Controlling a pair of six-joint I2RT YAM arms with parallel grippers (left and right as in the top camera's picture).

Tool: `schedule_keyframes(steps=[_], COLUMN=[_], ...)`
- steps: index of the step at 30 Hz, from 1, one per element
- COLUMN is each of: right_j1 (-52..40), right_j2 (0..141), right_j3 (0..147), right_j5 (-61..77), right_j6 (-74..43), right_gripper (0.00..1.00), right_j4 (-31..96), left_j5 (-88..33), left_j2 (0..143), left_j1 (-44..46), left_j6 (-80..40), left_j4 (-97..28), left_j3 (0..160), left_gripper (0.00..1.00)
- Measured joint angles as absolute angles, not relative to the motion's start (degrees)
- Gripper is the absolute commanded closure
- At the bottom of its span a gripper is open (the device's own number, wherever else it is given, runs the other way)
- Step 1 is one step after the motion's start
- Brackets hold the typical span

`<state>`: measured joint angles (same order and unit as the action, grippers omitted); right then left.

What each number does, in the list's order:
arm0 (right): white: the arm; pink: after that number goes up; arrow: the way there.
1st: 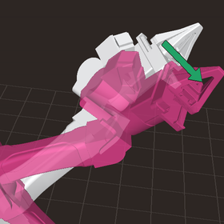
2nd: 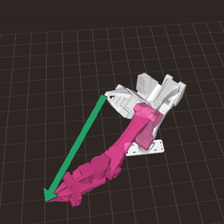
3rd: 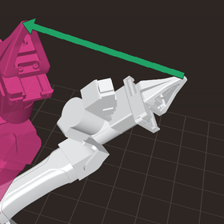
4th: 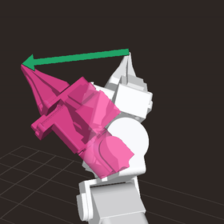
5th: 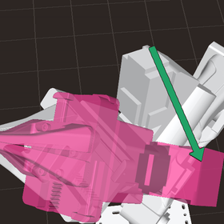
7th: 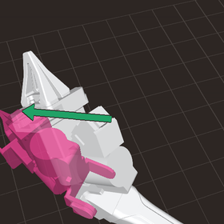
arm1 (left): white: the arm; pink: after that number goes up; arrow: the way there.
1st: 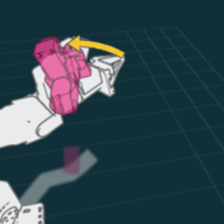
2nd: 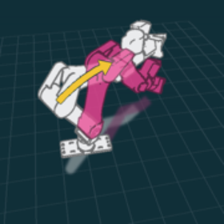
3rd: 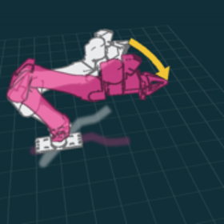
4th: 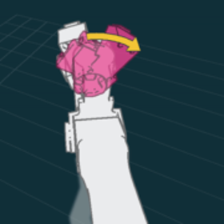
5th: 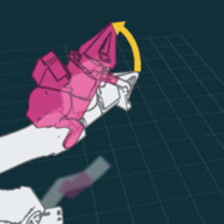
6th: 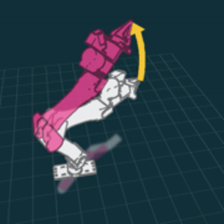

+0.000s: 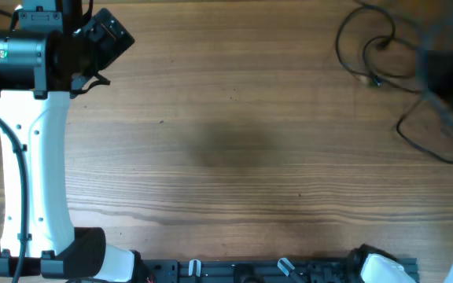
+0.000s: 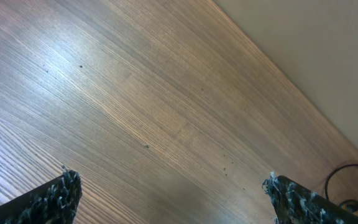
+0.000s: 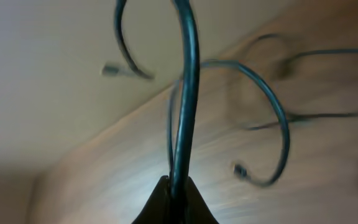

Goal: Untangle cables

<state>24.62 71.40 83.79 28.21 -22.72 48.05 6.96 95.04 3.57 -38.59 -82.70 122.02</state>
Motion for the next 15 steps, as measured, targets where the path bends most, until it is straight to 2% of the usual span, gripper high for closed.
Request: schedule_keyframes(steps=[3,7,9,10,12,13,15], right_j1=[37.8,49.6,52.5,53.3,53.6,53.4,52.9], right_j2=[73.4,79.4,83.2,85.3,89.6,91.6,94.9], right_j3=[83.8,83.8,83.8,83.8,83.8,83.8,83.8], right_j5=[28.1,27.6,27.1,27.0,26.9,27.0,27.0], right_j6=[-22.4,-22.7,-22.9,-23.1,-23.2,-23.7,-23.8], right_gripper=[0.96,0.96,0.95,0.87,0.38,0.32,0.28], right_j4=[49.8,49.6,48.8,47.8,46.5,46.1,46.1], left_j5=[6.9,7.0,6.9,6.9,7.0,6.9,6.9], left_j2=[95.0,95.0,95.0,95.0,95.0,95.0,95.0], left_j1=[3.6,3.6,3.6,3.6,3.6,3.6,3.6], left_j6=[-38.6,-38.6,-38.6,-38.6,-38.6,-38.6,-38.6], left_j4=[-82.7,-82.6,-82.7,-82.7,-82.7,-82.7,-82.7], left_j3=[122.0,122.0,122.0,122.0,122.0,122.0,122.0], left_gripper=[0.00,0.00,0.00,0.00,0.00,0.00,0.00])
